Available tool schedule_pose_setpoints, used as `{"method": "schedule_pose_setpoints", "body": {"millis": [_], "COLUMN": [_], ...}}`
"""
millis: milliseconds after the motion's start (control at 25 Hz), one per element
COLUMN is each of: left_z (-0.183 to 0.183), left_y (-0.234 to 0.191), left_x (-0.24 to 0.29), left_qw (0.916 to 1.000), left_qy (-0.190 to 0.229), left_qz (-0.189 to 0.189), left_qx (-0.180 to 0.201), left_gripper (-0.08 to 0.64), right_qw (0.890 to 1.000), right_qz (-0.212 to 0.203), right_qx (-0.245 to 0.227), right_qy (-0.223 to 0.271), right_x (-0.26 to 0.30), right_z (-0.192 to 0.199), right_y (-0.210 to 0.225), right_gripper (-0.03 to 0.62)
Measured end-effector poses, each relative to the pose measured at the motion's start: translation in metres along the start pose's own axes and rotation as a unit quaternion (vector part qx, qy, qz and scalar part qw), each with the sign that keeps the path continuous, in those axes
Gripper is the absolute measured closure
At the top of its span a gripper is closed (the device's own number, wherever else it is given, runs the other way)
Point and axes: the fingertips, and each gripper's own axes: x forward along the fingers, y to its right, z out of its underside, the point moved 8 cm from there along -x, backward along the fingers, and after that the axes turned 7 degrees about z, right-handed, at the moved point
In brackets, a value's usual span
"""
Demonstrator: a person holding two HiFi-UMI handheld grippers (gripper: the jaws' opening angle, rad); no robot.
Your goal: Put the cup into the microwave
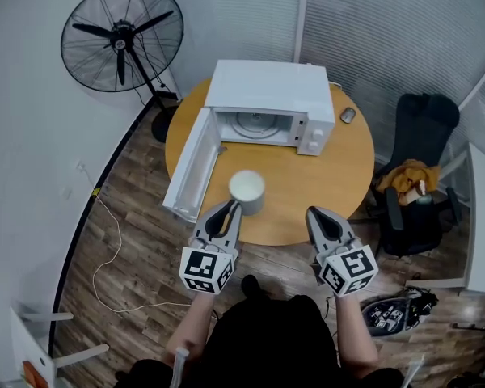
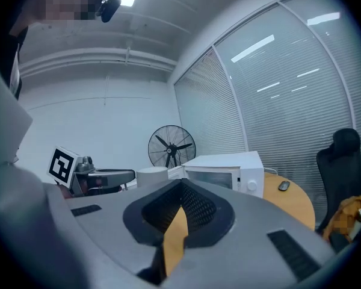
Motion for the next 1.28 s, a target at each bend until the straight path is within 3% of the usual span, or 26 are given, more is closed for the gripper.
{"method": "schedule_pose_setpoints", "body": {"millis": [440,840,1280], "left_z": [0.013,0.030,0.033], "left_y": [-0.035,-0.054,-0.074], "left_x": [0.012,0.066,0.143], "left_qw": [0.9996,0.9994,0.9988], "left_qy": [-0.003,-0.020,-0.023], "left_qz": [0.023,0.005,-0.034], "left_qx": [-0.013,-0.027,-0.029], "left_gripper": [0.518,0.518,0.518], "right_qw": [1.000,0.999,0.998], "right_qz": [0.017,-0.001,-0.055], "right_qx": [0.004,0.012,0.009], "right_qy": [-0.023,-0.036,-0.041], "right_x": [0.022,0.066,0.132], "right_z": [0.013,0.015,-0.002], "right_y": [-0.017,0.023,0.088], "right_gripper": [0.583,0.583,0.583]}}
